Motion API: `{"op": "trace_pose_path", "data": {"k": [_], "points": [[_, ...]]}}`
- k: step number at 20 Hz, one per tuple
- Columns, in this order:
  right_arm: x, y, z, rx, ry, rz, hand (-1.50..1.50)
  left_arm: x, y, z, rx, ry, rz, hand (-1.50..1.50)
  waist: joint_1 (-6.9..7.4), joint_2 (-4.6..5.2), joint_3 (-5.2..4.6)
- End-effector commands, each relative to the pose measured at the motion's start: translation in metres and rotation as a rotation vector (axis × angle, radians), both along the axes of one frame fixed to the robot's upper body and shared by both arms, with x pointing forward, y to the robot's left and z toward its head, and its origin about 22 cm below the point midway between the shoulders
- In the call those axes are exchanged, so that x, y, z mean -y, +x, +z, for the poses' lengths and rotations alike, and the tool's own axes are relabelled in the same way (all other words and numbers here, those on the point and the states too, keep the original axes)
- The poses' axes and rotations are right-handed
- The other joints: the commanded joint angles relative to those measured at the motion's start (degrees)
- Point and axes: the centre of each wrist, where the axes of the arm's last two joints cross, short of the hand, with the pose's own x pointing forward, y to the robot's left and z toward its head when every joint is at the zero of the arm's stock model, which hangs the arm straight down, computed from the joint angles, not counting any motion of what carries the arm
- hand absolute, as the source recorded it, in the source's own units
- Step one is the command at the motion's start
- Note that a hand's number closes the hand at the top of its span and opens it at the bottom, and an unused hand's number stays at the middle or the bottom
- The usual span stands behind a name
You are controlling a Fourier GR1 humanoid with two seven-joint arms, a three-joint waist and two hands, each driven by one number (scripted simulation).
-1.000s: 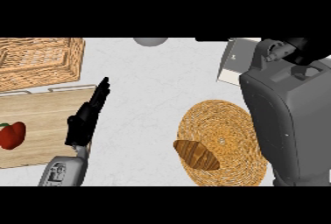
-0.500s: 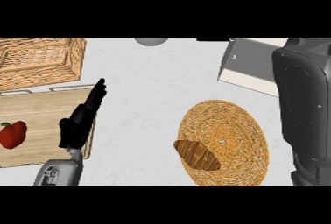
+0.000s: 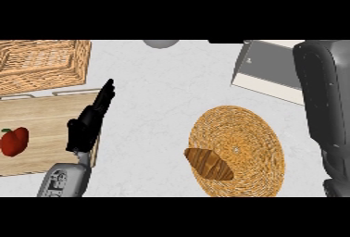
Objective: Pick the tomato from the placemat and place it in the tiered shelf
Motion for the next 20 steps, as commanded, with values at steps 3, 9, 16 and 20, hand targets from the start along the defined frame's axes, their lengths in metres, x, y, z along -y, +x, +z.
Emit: {"op": "trace_pose_path", "data": {"k": [3, 9, 16, 20], "points": [[0.029, 0.031, -0.008, 0.03, -0.019, -0.028, 1.5, -0.001, -0.003, -0.001, 0.008, 0.005, 0.004, 0.0, 0.35, 0.06, 0.0], [0.044, 0.027, -0.017, 0.264, 0.189, 0.115, 1.5, 0.008, 0.009, -0.001, -0.001, 0.014, -0.015, 0.0, -0.08, 0.17, 0.03], [0.081, 0.036, -0.021, 0.27, 0.206, 0.135, 1.5, -0.003, 0.007, -0.012, -0.013, -0.002, 0.0, 0.0, -0.19, -0.02, 0.0], [0.091, 0.044, -0.046, 0.257, 0.203, 0.128, 1.5, -0.01, 0.001, 0.003, 0.007, 0.002, 0.003, 0.0, 0.1, -0.01, 0.01]]}}
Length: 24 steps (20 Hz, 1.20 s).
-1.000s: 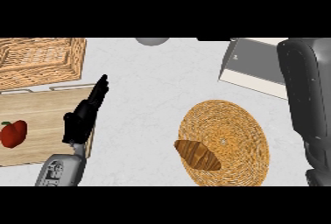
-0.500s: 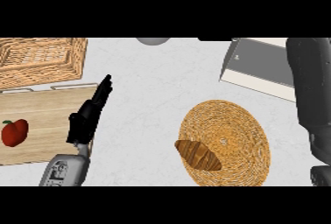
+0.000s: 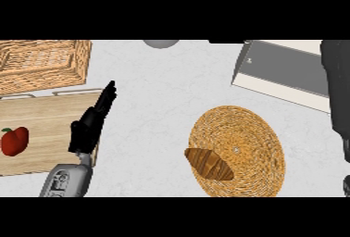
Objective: Pick the tomato from the placemat and place it in the tiered shelf
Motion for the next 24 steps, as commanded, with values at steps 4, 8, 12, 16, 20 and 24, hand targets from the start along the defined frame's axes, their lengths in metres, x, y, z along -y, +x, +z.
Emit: {"op": "trace_pose_path", "data": {"k": [4, 8, 12, 16, 20, 24], "points": [[0.036, 0.003, -0.025, -0.128, -0.004, -0.316, -1.5, -0.008, 0.0, 0.006, 0.004, 0.0, 0.011, 0.0, -0.14, -0.06, -0.04], [0.031, -0.015, -0.046, -0.151, 0.029, -0.296, -1.5, -0.013, 0.001, 0.012, -0.005, -0.006, 0.007, 0.0, -0.86, -0.36, -0.02], [0.022, -0.016, -0.019, -0.035, 0.099, -0.245, -1.5, 0.006, 0.001, -0.004, 0.0, 0.007, 0.024, 0.0, -0.62, -0.18, -0.02], [0.026, -0.03, -0.01, 0.019, 0.176, -0.173, -1.5, 0.007, -0.008, 0.011, -0.013, -0.009, 0.02, 0.0, -0.57, -0.4, 0.01], [0.034, -0.035, -0.004, 0.013, 0.199, -0.111, -1.5, 0.003, -0.008, -0.016, -0.007, -0.013, 0.012, 0.0, -0.62, -0.2, -0.02], [0.038, -0.035, 0.027, 0.081, 0.23, -0.069, -1.5, -0.009, -0.026, -0.015, -0.009, -0.002, 0.002, 0.0, -0.17, -0.25, -0.01]]}}
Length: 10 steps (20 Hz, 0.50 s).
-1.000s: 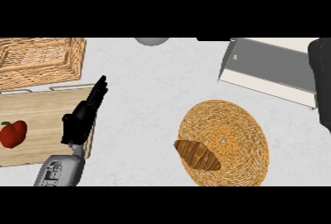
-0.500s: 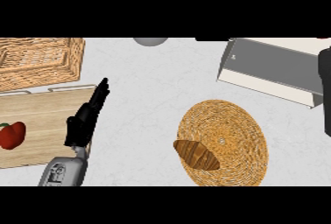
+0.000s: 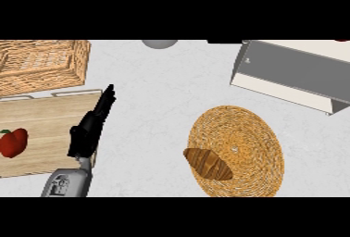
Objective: Pick the tomato from the placemat and place it in the tiered shelf
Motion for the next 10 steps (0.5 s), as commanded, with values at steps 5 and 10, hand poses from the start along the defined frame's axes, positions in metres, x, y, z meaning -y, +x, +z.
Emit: {"op": "trace_pose_path", "data": {"k": [5, 10], "points": [[0.018, -0.027, 0.06, 0.291, 0.119, 0.0, -1.5, -0.008, 0.001, 0.005, 0.012, -0.005, -0.004, 0.0, -0.02, 0.01, 0.0], [0.024, -0.075, 0.078, 0.343, 0.181, -0.085, -1.5, -0.004, 0.003, 0.015, -0.013, -0.005, 0.022, 0.0, -1.25, -0.52, -0.03]]}}
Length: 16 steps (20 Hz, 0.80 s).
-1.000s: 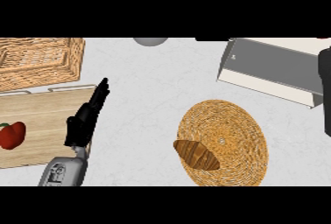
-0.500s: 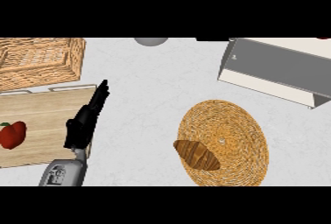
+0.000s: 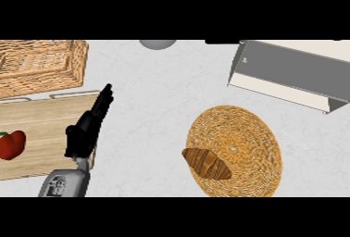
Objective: Pick the tomato from the placemat and place it in the tiered shelf
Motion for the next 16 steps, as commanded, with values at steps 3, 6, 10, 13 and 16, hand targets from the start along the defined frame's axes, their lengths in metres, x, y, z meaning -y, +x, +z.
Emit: {"op": "trace_pose_path", "data": {"k": [3, 6, 10, 13, 16], "points": [[0.034, -0.06, 0.019, 0.033, 0.13, -0.092, -1.5, -0.002, -0.008, 0.002, 0.003, 0.002, 0.015, 0.0, -0.7, -0.24, 0.02], [0.04, -0.089, 0.018, -0.05, 0.214, -0.099, -1.5, -0.018, -0.002, -0.01, -0.003, 0.024, 0.037, 0.0, -2.03, -0.37, -0.03], [0.051, -0.138, 0.014, -0.143, 0.227, -0.101, -1.5, -0.012, 0.001, 0.001, -0.012, 0.013, 0.049, 0.0, -2.86, -0.67, 0.02], [0.07, -0.171, 0.001, -0.228, 0.203, -0.109, -1.5, -0.017, -0.001, 0.007, -0.009, 0.002, 0.045, 0.0, -3.3, -0.75, 0.09], [0.065, -0.208, -0.006, -0.262, 0.197, -0.08, -1.5, -0.006, -0.016, -0.007, -0.018, -0.01, 0.067, 0.0, -3.57, -0.97, 0.07]]}}
